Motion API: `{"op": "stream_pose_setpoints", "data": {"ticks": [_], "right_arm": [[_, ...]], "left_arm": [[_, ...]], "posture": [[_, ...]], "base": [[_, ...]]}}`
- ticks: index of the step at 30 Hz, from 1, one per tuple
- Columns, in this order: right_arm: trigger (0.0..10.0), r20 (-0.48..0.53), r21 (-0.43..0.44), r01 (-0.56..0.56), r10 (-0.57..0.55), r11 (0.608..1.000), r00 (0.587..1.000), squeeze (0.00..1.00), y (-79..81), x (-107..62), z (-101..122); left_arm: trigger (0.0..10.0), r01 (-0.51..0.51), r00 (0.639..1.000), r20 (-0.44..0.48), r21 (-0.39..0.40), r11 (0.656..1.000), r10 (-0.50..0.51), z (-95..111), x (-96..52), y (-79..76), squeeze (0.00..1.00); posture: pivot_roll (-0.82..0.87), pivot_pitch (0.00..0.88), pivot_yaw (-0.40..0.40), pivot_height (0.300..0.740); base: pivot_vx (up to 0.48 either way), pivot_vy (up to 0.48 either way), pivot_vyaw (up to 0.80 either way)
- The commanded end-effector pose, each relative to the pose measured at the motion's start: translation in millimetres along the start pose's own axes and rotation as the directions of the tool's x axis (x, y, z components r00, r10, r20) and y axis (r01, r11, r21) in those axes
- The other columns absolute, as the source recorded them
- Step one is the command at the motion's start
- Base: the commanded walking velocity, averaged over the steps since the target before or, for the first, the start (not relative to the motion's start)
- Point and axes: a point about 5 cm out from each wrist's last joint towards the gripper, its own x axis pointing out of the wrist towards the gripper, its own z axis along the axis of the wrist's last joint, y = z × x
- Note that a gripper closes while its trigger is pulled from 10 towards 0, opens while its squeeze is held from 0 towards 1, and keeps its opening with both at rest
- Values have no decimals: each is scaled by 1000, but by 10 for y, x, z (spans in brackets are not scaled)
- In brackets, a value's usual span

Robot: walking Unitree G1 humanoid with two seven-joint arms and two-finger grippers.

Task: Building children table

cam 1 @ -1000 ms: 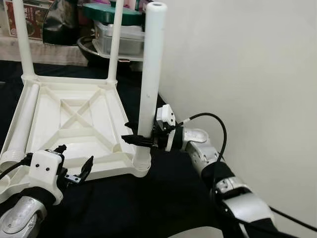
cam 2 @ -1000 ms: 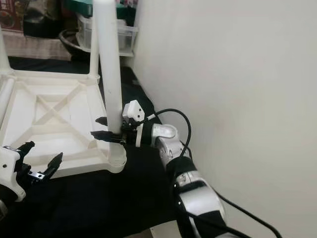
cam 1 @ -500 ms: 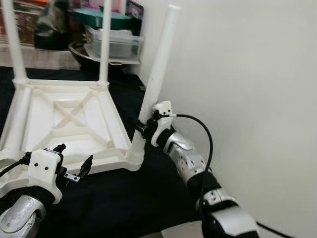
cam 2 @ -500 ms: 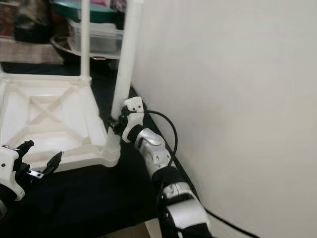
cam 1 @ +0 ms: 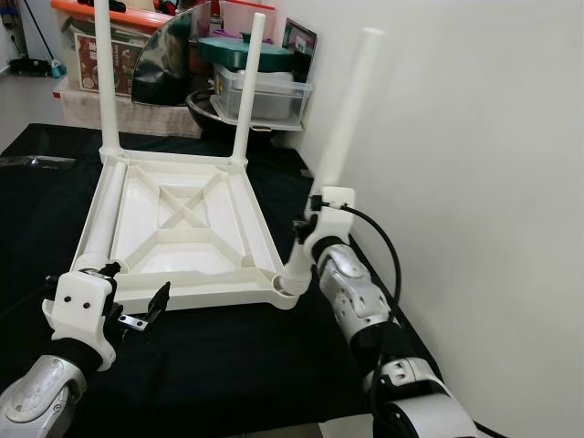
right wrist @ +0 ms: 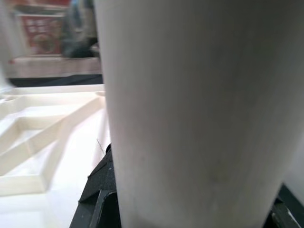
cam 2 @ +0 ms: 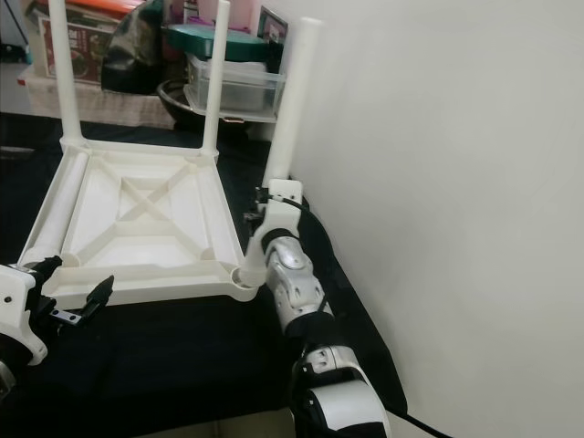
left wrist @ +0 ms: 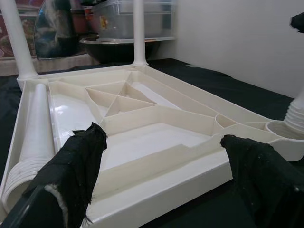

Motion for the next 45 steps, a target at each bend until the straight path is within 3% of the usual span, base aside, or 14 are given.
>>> {"op": "stream_pose_setpoints", "data": {"ticks": [1, 9, 12, 14, 18, 19, 20, 21, 22, 26, 27, 29, 37, 45], "right_arm": [[0, -53, 14, 57, -56, 998, 997, 0, -51, -61, -132], [0, -6, 76, -11, 12, 997, 1000, 0, 68, -89, -52], [0, 69, 78, -170, 165, 982, 984, 0, 179, -57, 98], [0, 69, 78, -170, 165, 982, 984, 0, 179, -57, 98], [0, 164, -13, -354, 352, 935, 922, 0, 260, 0, 329], [0, 197, -88, -436, 444, 896, 874, 0, 292, 19, 443], [0, 197, -88, -436, 444, 896, 874, 0, 292, 19, 443], [0, 204, -165, -512, 537, 843, 819, 0, 332, 27, 544], [0, 204, -165, -512, 537, 843, 819, 0, 332, 27, 544], [0, 130, -374, -704, 786, 604, 605, 0, 475, -53, 658], [0, 130, -374, -704, 786, 604, 605, 0, 475, -53, 658], [0, 80, -394, -763, 846, 513, 528, 0, 527, -127, 581], [0, -56, -414, -838, 909, 355, 413, 0, 499, -233, 311], [0, -110, -398, -878, 936, 267, 334, 0, 426, -238, 299]], "left_arm": [[10000, 22, 1000, 6, -8, 1000, -22, -6, 38, -53, 0], [10000, 28, 1000, 9, -5, 1000, -28, -1, 67, -38, 0], [10000, 29, 999, 13, -3, 1000, -29, 5, 82, -33, 0], [10000, 29, 999, 13, -3, 1000, -29, 5, 82, -33, 0], [10000, 27, 999, 18, 0, 1000, -27, 12, 95, -30, 0], [10000, 24, 999, 21, 1, 1000, -24, 15, 97, -28, 0], [10000, 24, 999, 21, 1, 1000, -24, 15, 97, -28, 0], [10000, 20, 1000, 23, 1, 1000, -20, 18, 90, -22, 0], [10000, 20, 1000, 23, 1, 1000, -20, 18, 90, -22, 0], [10000, -38, 999, 16, 14, 999, 38, 8, 13, 75, 0], [10000, -38, 999, 16, 14, 999, 38, 8, 13, 75, 0], [10000, -75, 997, 12, 24, 997, 75, 3, -18, 142, 0], [10000, -119, 993, 14, 37, 992, 118, 14, -51, 225, 0], [10000, -123, 992, 16, 39, 992, 122, 20, -47, 236, 0]], "posture": [[228, 0, -173, 740], [227, 0, -166, 740], [230, 0, -167, 740], [230, 0, -167, 740], [235, 0, -175, 740], [239, 0, -179, 740], [239, 0, -179, 740], [243, 0, -183, 740], [243, 0, -183, 740], [262, 0, -201, 740], [262, 0, -201, 740], [268, 0, -203, 740], [280, 0, -204, 740], [274, 0, -196, 740]], "base": [[0, 0, 0], [0, 0, 0], [0, 0, 0], [0, 0, 0], [0, 0, 0], [0, 0, 0], [0, 0, 0], [0, 0, 0], [0, 0, 0], [0, 0, 0], [0, 0, 0], [0, 0, 0], [0, 0, 0], [0, 0, 0]]}}
